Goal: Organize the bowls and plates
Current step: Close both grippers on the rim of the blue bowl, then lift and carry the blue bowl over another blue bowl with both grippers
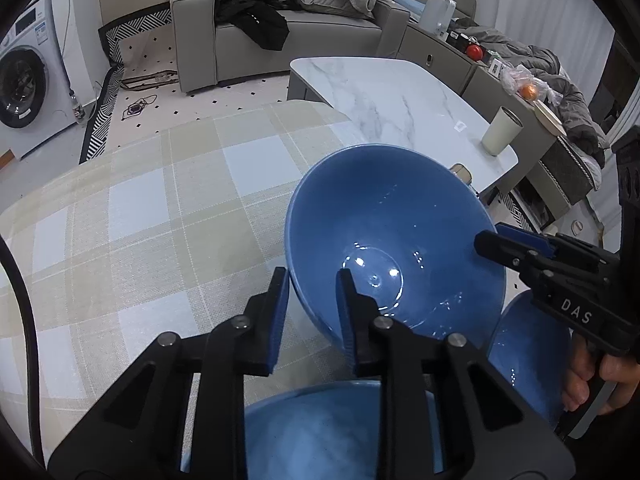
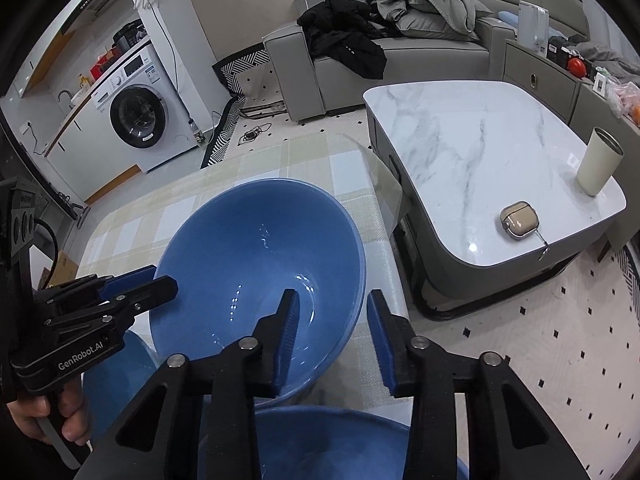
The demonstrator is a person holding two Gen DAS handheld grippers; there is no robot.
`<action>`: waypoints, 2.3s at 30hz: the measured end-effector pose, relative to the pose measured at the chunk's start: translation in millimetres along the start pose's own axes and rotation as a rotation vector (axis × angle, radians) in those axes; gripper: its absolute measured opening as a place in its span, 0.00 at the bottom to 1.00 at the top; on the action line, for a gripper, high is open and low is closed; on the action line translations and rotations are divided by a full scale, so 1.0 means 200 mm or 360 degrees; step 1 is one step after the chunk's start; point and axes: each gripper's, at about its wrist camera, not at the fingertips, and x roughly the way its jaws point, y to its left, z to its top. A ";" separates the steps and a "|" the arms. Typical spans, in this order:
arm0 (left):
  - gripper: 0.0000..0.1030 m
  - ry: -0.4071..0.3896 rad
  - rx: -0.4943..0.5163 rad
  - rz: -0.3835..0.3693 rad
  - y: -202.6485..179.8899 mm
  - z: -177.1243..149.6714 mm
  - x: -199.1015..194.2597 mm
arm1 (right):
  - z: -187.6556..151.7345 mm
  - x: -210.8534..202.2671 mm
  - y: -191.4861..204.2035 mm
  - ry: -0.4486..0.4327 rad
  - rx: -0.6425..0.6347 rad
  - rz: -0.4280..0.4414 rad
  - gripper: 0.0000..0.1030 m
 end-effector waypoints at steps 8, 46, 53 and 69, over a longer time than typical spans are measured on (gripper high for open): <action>0.14 -0.0026 0.0037 0.0049 -0.01 0.00 -0.01 | -0.01 0.01 0.00 -0.0009 -0.0022 -0.0046 0.22; 0.14 -0.0243 0.0082 0.0091 -0.10 -0.07 -0.48 | -0.06 -0.33 0.12 -0.0220 -0.0109 -0.0061 0.22; 0.14 -0.0297 0.0075 0.0095 -0.10 -0.13 -0.65 | -0.09 -0.45 0.19 -0.0270 -0.0134 -0.0057 0.22; 0.14 -0.0389 0.0040 0.0082 -0.06 -0.37 -1.01 | -0.22 -0.63 0.34 -0.0354 -0.0179 -0.0032 0.22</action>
